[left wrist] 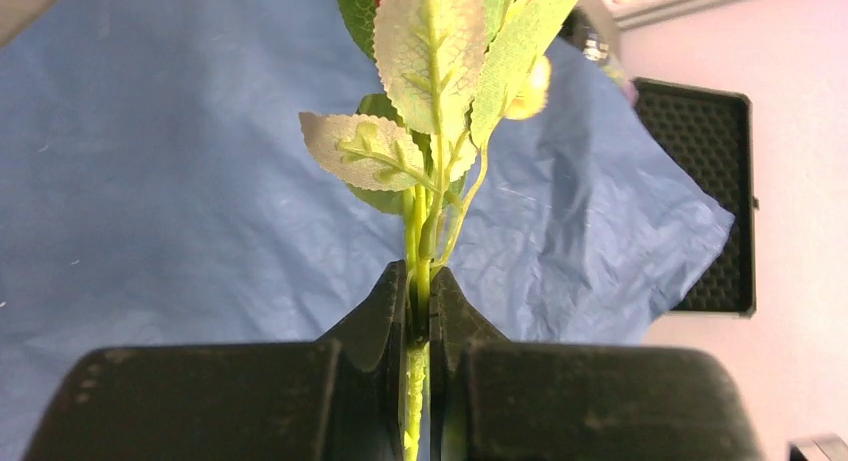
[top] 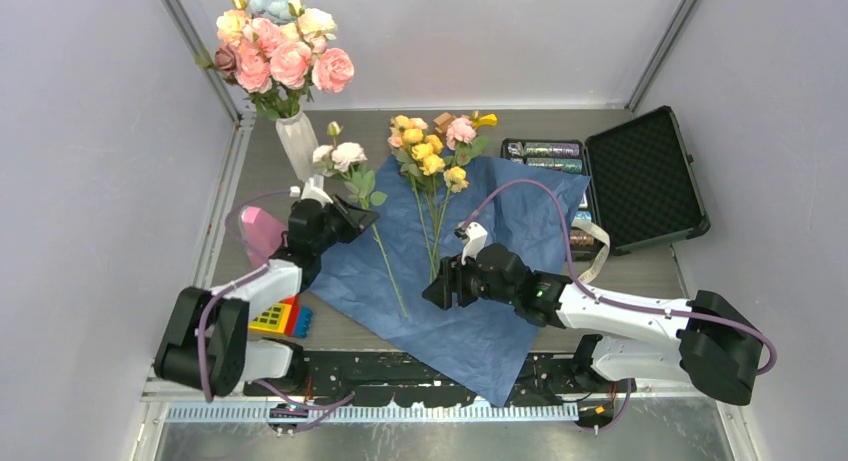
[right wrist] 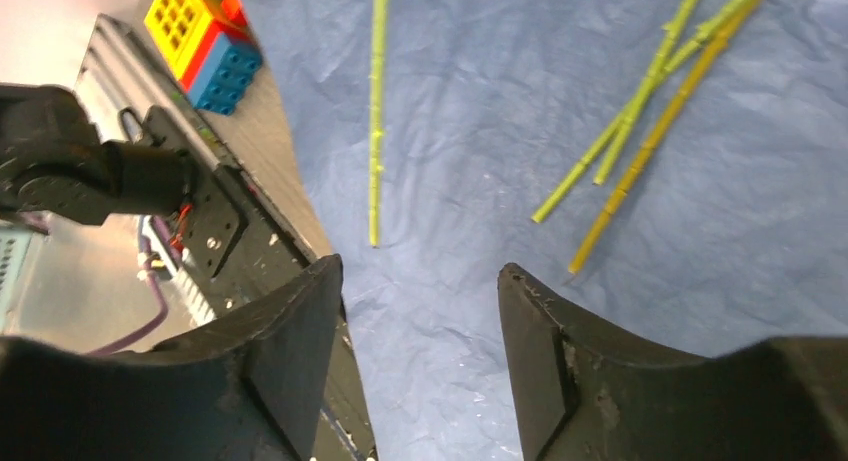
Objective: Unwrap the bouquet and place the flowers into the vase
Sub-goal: Insert the fake flower into the vase.
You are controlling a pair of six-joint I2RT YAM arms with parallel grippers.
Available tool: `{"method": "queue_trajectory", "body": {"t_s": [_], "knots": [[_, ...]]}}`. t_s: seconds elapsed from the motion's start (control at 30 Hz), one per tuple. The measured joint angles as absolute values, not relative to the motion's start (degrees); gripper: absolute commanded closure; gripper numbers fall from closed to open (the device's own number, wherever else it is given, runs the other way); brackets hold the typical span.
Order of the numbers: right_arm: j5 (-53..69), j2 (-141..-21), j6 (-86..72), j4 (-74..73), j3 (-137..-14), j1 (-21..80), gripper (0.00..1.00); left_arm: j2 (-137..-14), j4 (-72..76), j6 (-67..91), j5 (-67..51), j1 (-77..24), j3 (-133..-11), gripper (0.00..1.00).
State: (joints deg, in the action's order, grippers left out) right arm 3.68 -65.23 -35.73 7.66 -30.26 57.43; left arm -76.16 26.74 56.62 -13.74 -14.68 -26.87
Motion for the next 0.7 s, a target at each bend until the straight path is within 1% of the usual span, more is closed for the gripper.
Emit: {"method": "queue_trajectory", "body": {"t_s": [0.03, 0.1, 0.2, 0.33, 0.47, 0.6, 0.7], "knots": [[2.33, -65.23, -35.35, 6.87, -30.28, 57.43, 0.27, -74.24, 26.74, 55.24, -13.39, -15.16, -26.76, 1.0], [-0.05, -65.23, -35.0, 5.43, -30.3, 57.43, 0.22, -70.06, 26.7, 52.53, -13.04, -16.36, -26.52, 1.0], [-3.79, -64.86, -34.37, 3.05, -30.33, 57.39, 0.18, -63.75, 26.41, 47.81, -13.06, -17.76, -26.28, 1.0], [-7.49, -63.22, -33.65, -0.3, -30.57, 56.38, 0.16, -56.16, 25.32, 41.19, -14.13, -18.39, -26.3, 1.0], [-9.21, -61.17, -32.86, -2.87, -30.76, 53.45, 0.16, -47.83, 20.32, 33.78, -15.86, -18.37, -27.24, 1.0], [-9.65, -58.78, -32.91, -4.73, -30.74, 48.88, 0.15, -39.53, 12.91, 26.59, -17.74, -18.39, -31.09, 1.0], [-9.98, -56.8, -33.1, -5.89, -30.74, 45.47, 0.14, -36.56, 6.59, 21.74, -21.34, -18.39, -37.08, 1.0]]}}
